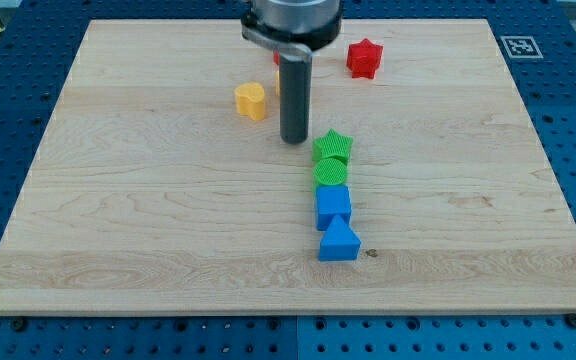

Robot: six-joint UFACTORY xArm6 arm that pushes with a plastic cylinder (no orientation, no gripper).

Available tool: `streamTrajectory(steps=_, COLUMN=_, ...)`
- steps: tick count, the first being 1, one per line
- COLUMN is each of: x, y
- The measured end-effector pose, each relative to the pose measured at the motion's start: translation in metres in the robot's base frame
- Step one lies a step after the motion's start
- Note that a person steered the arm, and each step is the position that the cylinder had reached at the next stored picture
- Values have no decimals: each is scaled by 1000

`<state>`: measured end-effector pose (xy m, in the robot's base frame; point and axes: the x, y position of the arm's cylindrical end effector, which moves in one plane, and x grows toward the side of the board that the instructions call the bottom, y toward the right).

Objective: Push the yellow heart to the cneter

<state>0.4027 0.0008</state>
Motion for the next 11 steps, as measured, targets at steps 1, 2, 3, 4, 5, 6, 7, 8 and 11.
streamTrajectory(steps=1, x=-7, y=0)
streamTrajectory(steps=2, x=-9, y=1)
streamTrajectory(steps=3, x=-48, y=1)
streamTrajectory(steps=4, x=-58, y=-7)
streamTrajectory(steps=5, x=-72, y=-31)
streamTrajectory(steps=6, x=-70, y=-61)
streamTrajectory(steps=7, x=-64, y=-74)
streamTrajectory(steps=8, x=-64, y=-74)
streamTrajectory(steps=11, x=-24, y=-57)
